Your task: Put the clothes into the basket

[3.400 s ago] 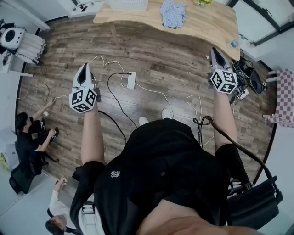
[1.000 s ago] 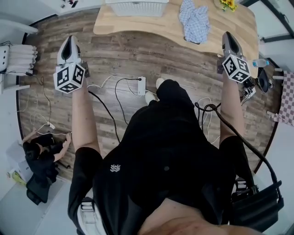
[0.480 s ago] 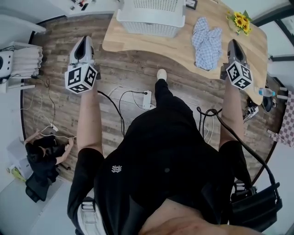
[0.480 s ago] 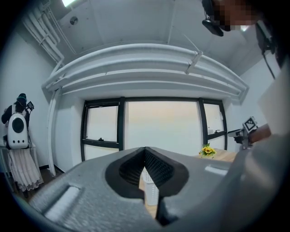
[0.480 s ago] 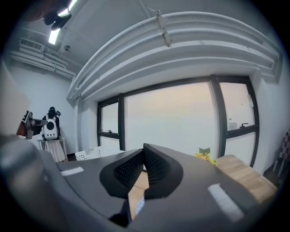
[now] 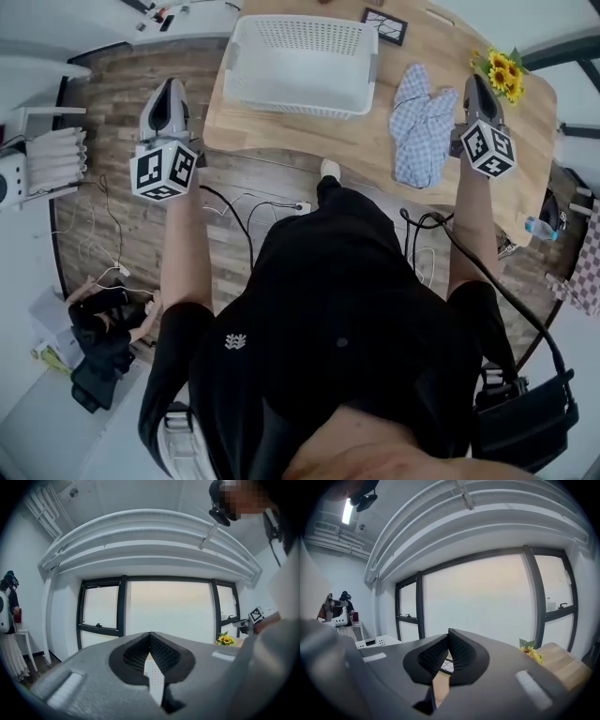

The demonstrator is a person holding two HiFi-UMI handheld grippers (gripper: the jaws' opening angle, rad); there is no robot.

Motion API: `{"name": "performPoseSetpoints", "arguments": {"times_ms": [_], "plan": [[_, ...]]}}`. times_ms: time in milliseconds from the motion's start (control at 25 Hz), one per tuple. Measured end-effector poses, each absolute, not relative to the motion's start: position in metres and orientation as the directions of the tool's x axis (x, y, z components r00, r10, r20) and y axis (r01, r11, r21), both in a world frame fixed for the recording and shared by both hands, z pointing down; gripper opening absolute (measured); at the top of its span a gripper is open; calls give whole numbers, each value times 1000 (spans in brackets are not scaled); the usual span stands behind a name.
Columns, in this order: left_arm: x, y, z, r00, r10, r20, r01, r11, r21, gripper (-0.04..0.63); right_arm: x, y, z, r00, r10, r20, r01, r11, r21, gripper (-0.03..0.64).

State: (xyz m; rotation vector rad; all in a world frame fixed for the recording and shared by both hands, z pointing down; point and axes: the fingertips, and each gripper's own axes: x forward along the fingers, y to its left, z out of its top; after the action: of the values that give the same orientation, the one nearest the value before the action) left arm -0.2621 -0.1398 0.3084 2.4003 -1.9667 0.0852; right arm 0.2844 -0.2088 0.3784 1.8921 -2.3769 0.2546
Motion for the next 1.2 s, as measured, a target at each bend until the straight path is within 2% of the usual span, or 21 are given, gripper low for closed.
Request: {"name": "performPoseSetpoints", "arguments": {"times_ms": [320, 680, 920, 1040, 1200], "plan": [[-210, -232, 306, 272, -959, 85, -961, -276, -37, 1, 317, -271, 384, -178, -971, 159, -983, 170, -64, -2], [-146, -286, 304, 448, -889, 93, -891, -453, -42, 0, 337, -256, 405, -76, -976, 202, -993, 55, -107, -2], [-92, -306, 327, 611, -787, 86, -781, -617, -99, 0, 340, -216, 422, 21, -967, 254, -995, -45, -89, -2], [-69, -315, 340, 678, -729, 98, -727, -684, -59, 0, 341, -194, 439, 70, -955, 289, -992, -97, -79, -2], [-56, -328, 370, 695, -705, 139, -714, -700, 18, 0, 342, -170, 473, 124, -926, 356, -982, -166, -90, -2]]}}
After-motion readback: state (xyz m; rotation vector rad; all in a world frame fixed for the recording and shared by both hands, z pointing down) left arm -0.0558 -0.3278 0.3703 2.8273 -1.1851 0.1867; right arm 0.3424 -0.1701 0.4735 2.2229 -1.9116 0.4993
